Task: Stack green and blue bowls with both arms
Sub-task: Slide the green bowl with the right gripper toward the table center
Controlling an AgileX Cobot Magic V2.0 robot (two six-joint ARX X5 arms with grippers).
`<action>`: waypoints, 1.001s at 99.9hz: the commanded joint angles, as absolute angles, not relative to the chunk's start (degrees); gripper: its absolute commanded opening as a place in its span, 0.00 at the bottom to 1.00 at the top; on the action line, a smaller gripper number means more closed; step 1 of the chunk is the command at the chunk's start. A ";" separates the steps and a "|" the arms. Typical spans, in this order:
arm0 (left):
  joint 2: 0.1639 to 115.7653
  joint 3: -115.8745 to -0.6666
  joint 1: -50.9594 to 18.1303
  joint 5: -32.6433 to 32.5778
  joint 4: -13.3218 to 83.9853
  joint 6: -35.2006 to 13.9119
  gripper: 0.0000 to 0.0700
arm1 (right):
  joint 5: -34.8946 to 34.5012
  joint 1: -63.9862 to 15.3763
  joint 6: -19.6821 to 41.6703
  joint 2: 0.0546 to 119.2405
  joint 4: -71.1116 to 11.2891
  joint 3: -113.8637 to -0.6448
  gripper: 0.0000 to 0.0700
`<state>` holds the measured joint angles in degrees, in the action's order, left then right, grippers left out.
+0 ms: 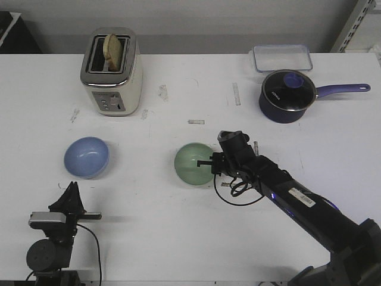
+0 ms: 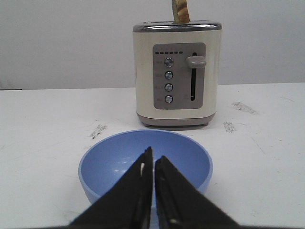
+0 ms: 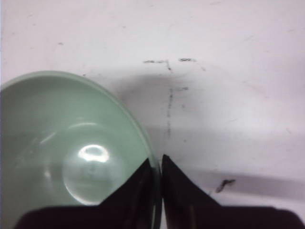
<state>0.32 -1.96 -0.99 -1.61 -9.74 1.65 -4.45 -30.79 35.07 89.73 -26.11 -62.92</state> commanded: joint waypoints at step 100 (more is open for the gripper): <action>0.19 -0.69 -0.97 -1.72 -10.37 2.13 0.00 | -1.91 -31.79 33.65 87.35 -25.50 -63.75 0.62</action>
